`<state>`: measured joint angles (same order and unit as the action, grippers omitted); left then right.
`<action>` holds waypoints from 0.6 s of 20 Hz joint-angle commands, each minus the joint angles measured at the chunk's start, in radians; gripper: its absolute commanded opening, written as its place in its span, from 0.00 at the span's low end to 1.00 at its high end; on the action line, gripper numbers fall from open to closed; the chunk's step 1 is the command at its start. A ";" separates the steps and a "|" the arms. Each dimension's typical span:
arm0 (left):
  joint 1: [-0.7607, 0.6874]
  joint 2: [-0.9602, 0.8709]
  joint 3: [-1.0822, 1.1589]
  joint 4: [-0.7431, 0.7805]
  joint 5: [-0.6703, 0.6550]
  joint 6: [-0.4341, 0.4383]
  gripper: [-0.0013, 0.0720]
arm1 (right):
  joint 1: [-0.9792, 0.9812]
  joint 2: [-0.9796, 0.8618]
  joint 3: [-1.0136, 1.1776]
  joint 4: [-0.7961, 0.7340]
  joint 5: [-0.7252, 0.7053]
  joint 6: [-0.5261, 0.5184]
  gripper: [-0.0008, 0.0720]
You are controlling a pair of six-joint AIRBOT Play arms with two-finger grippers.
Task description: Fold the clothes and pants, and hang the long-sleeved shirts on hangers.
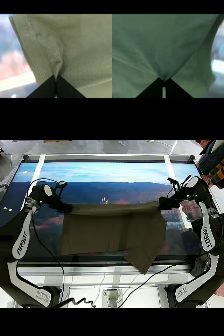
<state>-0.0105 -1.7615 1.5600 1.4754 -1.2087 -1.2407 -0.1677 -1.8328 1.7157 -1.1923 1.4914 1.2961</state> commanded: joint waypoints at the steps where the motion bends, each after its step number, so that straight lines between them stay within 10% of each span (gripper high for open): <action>1: -0.001 0.018 0.001 0.042 -0.210 0.000 0.05 | 0.000 -0.001 0.000 -0.042 0.214 0.005 0.03; 2: -0.002 0.018 0.000 0.042 -0.217 0.000 0.08 | 0.000 -0.001 -0.001 -0.042 0.213 0.005 0.06; 4: -0.002 0.018 0.001 0.042 -0.225 -0.002 1.00 | 0.000 -0.001 0.000 -0.042 0.207 0.006 0.75; 6: -0.002 0.022 0.002 0.043 -0.253 0.000 0.98 | 0.000 -0.001 0.000 -0.043 0.191 0.039 0.81; 9: 0.005 0.064 0.002 0.051 -0.282 0.000 0.95 | -0.015 0.014 -0.001 -0.071 0.192 0.039 0.57; 12: 0.035 0.177 0.000 0.047 -0.281 -0.011 0.83 | -0.073 0.095 -0.046 -0.069 0.190 0.037 0.56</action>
<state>0.0048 -1.6604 1.5608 1.5208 -1.4689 -1.2411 -0.2031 -1.7893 1.6981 -1.2533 1.6779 1.3293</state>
